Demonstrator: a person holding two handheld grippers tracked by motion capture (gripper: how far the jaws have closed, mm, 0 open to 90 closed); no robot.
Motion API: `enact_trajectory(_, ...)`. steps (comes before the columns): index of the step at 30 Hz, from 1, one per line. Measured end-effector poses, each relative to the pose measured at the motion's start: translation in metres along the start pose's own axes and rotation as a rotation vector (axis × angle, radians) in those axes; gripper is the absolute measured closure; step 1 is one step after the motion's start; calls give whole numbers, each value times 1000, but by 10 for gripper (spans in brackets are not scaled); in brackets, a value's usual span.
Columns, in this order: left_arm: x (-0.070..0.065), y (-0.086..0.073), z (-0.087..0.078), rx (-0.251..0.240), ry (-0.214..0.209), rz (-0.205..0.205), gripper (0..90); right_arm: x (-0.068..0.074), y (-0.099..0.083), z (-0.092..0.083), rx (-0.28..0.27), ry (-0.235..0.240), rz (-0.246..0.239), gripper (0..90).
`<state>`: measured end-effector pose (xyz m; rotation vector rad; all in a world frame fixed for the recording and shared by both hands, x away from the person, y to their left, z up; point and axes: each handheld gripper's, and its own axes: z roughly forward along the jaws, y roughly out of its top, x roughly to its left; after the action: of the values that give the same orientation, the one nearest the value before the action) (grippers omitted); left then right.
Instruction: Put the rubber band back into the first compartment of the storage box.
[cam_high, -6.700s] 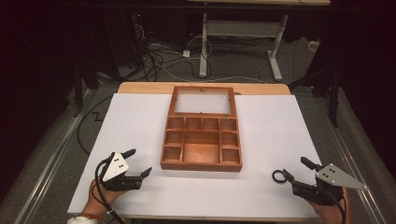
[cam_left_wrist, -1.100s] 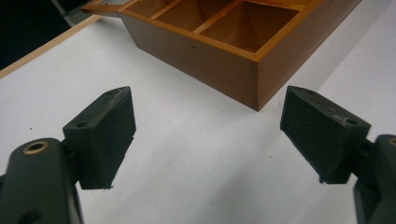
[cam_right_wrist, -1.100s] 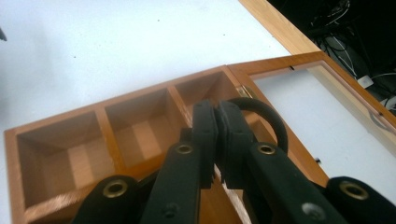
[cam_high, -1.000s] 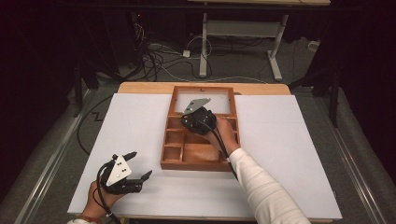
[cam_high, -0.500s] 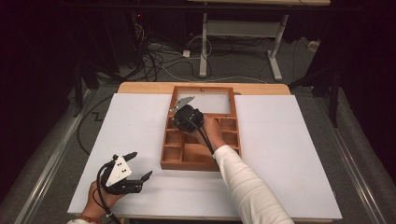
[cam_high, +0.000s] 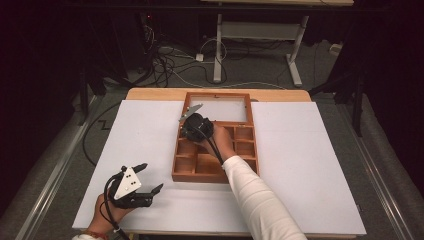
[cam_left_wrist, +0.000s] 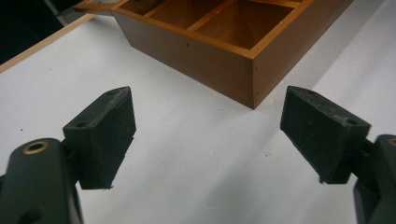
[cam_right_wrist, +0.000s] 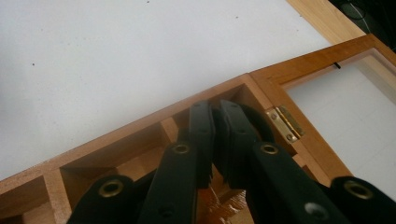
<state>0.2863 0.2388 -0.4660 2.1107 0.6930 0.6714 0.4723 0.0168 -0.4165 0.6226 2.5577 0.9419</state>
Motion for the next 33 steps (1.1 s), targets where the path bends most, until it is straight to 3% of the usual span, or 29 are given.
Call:
enact_trajectory(8,-1,1,2,7,-9,12,174,0,-1,2,-1,-2,23,839)
enact_trajectory(13,-2,1,0,-1,-11,12,174,5,1,-2,-10,1,4,820)
enact_trajectory(21,-2,0,-1,7,-3,14,174,0,2,-22,-52,-6,24,772)
enact_trajectory(33,-4,1,1,22,5,19,174,-9,-13,-57,-91,-68,33,720)
